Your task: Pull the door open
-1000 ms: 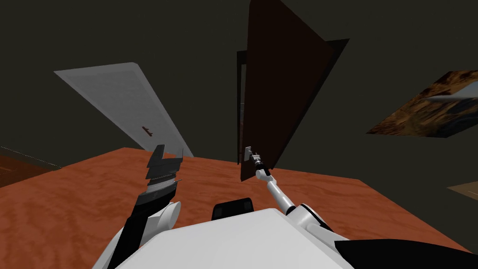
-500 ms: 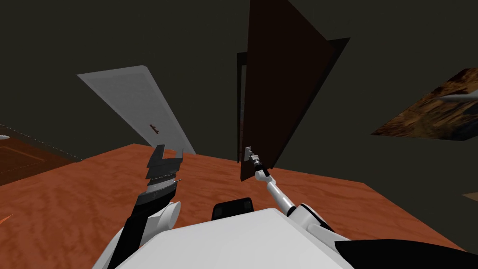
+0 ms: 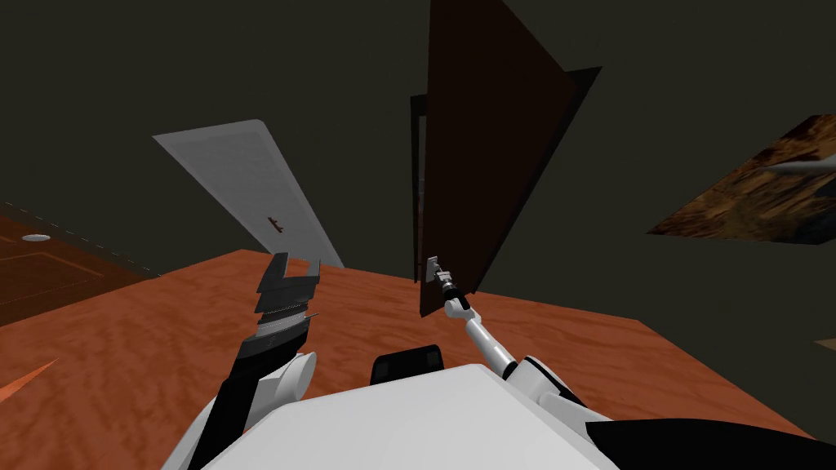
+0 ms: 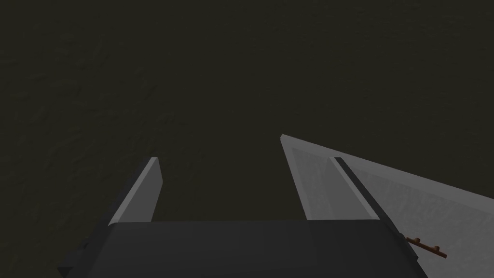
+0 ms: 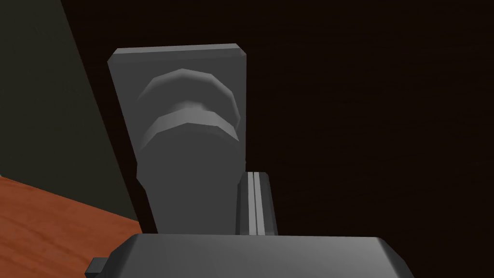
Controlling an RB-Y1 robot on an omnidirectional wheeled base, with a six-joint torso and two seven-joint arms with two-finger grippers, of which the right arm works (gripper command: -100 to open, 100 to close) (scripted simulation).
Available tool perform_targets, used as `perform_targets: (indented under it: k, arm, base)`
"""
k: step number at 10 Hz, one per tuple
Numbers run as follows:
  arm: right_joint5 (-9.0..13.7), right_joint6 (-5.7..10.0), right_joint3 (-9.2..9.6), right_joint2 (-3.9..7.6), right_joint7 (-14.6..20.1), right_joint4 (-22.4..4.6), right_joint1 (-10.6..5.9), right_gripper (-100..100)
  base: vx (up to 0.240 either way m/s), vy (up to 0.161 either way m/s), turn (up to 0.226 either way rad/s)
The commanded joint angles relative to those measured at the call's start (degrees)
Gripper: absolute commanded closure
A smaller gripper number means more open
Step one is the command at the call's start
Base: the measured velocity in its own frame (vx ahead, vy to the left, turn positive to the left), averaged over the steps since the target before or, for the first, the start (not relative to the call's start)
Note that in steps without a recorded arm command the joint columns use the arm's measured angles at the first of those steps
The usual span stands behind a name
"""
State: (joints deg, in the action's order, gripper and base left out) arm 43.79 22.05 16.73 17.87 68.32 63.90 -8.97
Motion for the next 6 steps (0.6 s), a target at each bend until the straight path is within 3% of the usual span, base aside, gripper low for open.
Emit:
perform_targets:
  k: [1,2,3,4,6]
  arm:
    - [-0.25,-0.18,1.03,-0.94,-0.33,1.59,0.15,-100]
    - [-0.25,-0.18,1.03,-0.94,-0.33,1.59,0.15,-100]
    - [0.08,-0.44,-0.08,0.10,-0.22,1.19,0.65,-100]
    - [0.72,-2.24,-0.95,0.63,-0.19,1.29,0.19,-100]
    - [1.47,-4.40,-1.70,1.03,0.01,1.48,-0.72,-100]
  base:
    - [-0.021,-0.021,0.009]
    - [-0.011,-0.023,0.014]
    - [0.012,-0.030,-0.039]
    - [0.033,0.014,-0.099]
    - [0.030,0.068,-0.059]
